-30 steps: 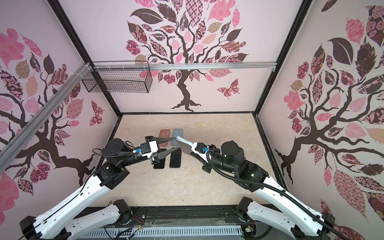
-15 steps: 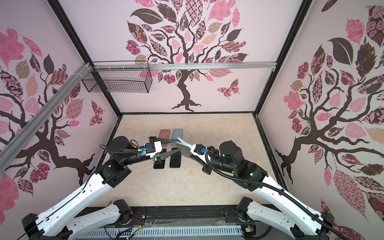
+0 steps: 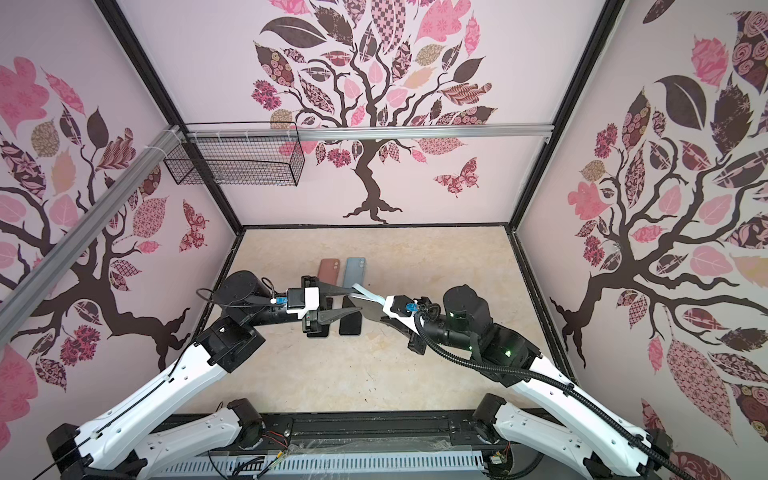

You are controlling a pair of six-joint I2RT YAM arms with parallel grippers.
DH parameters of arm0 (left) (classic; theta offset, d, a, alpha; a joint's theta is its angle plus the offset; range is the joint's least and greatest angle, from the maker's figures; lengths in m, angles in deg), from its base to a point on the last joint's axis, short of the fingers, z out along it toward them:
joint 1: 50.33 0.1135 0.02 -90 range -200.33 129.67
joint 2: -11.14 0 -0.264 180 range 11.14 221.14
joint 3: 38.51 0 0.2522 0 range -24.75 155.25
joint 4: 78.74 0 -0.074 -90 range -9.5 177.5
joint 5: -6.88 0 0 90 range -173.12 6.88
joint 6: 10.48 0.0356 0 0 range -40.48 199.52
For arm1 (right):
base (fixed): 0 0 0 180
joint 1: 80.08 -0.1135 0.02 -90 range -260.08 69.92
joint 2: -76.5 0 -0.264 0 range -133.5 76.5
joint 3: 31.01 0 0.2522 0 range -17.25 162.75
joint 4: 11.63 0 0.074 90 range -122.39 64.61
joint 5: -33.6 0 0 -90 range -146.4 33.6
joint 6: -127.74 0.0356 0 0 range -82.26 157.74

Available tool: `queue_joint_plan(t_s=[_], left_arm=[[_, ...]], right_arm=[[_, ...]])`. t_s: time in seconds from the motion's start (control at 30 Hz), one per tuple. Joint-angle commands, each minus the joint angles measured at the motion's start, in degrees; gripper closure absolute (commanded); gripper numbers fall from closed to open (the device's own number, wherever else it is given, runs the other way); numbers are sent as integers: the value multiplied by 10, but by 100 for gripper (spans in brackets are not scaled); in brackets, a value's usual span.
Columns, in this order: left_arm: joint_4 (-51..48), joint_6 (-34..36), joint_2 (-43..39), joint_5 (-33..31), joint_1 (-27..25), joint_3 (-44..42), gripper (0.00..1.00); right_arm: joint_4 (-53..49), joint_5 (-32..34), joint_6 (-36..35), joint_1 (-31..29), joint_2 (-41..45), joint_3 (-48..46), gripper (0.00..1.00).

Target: Take the phone out of the phone case

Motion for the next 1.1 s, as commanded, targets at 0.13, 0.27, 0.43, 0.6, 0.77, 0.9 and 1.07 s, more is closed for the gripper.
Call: queue_joint_plan(t_s=[0.13, 0.27, 0.43, 0.6, 0.77, 0.9, 1.07], left_arm=[[133, -164, 45, 119, -10, -52, 67], [180, -203, 55, 123, -11, -66, 67], [179, -210, 56, 126, -12, -82, 67], [193, -224, 63, 128, -19, -103, 66], [200, -230, 70, 123, -21, -120, 66], [206, -233, 73, 124, -22, -127, 68], [189, -219, 69, 120, -22, -126, 75]], right_arm=[[168, -61, 49, -5, 21, 17, 100], [225, -80, 80, -5, 25, 2, 100], [307, -87, 121, -6, 34, -14, 100], [360, -94, 144, -6, 38, -15, 100], [379, -99, 150, -6, 42, -6, 100], [365, -101, 144, -6, 40, 1, 100], [359, -84, 137, -5, 53, -6, 100]])
